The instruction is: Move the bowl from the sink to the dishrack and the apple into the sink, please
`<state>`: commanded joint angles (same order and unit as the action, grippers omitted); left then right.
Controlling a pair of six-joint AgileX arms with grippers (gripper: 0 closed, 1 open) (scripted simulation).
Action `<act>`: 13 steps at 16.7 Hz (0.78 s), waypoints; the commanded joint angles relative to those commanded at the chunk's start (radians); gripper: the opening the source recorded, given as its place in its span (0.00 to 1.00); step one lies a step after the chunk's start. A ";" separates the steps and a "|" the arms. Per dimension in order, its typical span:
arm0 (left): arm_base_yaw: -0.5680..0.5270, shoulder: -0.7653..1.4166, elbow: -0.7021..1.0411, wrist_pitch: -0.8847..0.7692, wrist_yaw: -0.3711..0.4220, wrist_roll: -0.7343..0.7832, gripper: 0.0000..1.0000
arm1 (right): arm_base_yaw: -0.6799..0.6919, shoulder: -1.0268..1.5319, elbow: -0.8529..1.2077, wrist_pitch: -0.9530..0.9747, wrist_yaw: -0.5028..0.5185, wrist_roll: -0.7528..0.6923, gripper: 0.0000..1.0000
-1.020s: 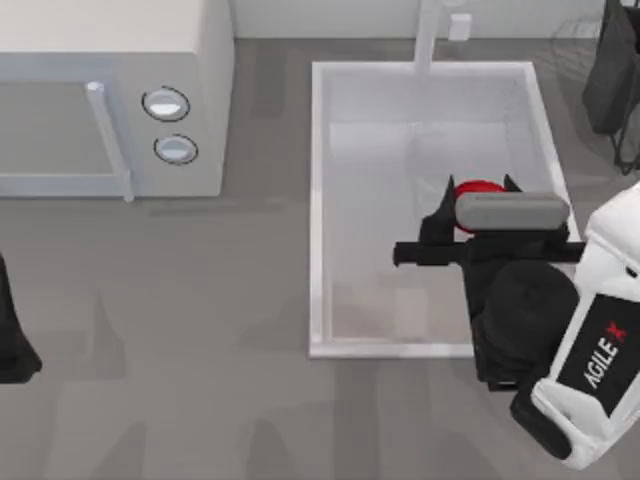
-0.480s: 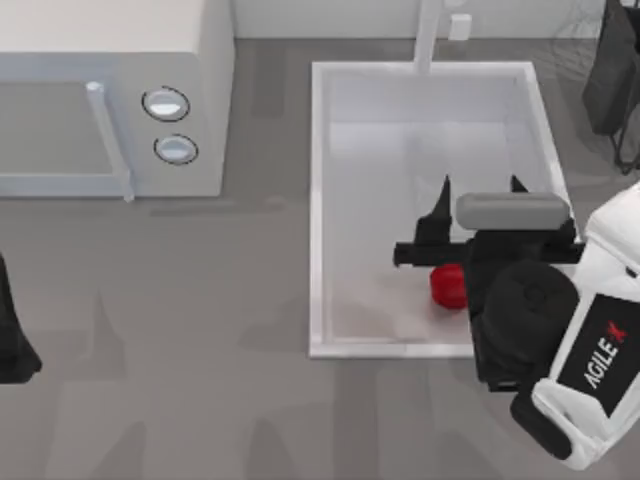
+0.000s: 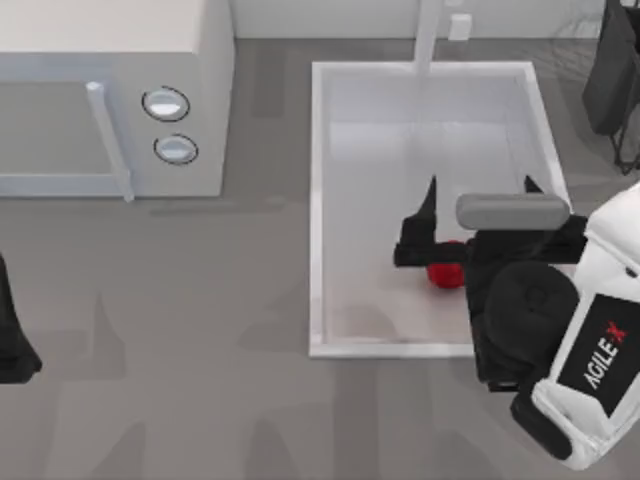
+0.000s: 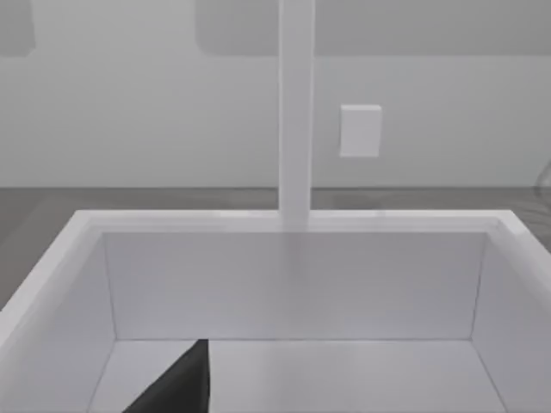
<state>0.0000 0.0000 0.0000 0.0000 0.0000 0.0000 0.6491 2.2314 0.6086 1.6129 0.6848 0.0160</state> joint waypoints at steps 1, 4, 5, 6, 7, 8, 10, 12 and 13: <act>0.000 0.000 0.000 0.000 0.000 0.000 1.00 | 0.000 0.000 0.000 0.000 0.000 0.000 1.00; 0.000 0.000 0.000 0.000 0.000 0.000 1.00 | -0.004 -0.010 -0.002 -0.009 -0.001 0.002 1.00; 0.000 0.000 0.000 0.000 0.000 0.000 1.00 | -0.014 -0.031 -0.006 -0.027 -0.004 0.006 1.00; 0.000 0.000 0.000 0.000 0.000 0.000 1.00 | -0.027 -0.062 -0.014 -0.053 -0.008 0.012 1.00; 0.000 0.000 0.000 0.000 0.000 0.000 1.00 | -0.045 -0.104 -0.023 -0.089 -0.013 0.020 1.00; 0.000 0.000 0.000 0.000 0.000 0.000 1.00 | -0.067 -0.156 -0.035 -0.131 -0.019 0.029 1.00; 0.000 0.000 0.000 0.000 0.000 0.000 1.00 | -0.120 -0.292 -0.068 -0.237 -0.039 0.047 1.00; 0.000 0.000 0.000 0.000 0.000 0.000 1.00 | -0.183 -0.469 -0.111 -0.368 -0.069 0.064 1.00; 0.000 0.000 0.000 0.000 0.000 0.000 1.00 | -0.217 -0.570 -0.137 -0.441 -0.089 0.071 1.00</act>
<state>0.0000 0.0000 0.0000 0.0000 0.0000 0.0000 0.4324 1.6614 0.4720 1.1714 0.5956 0.0872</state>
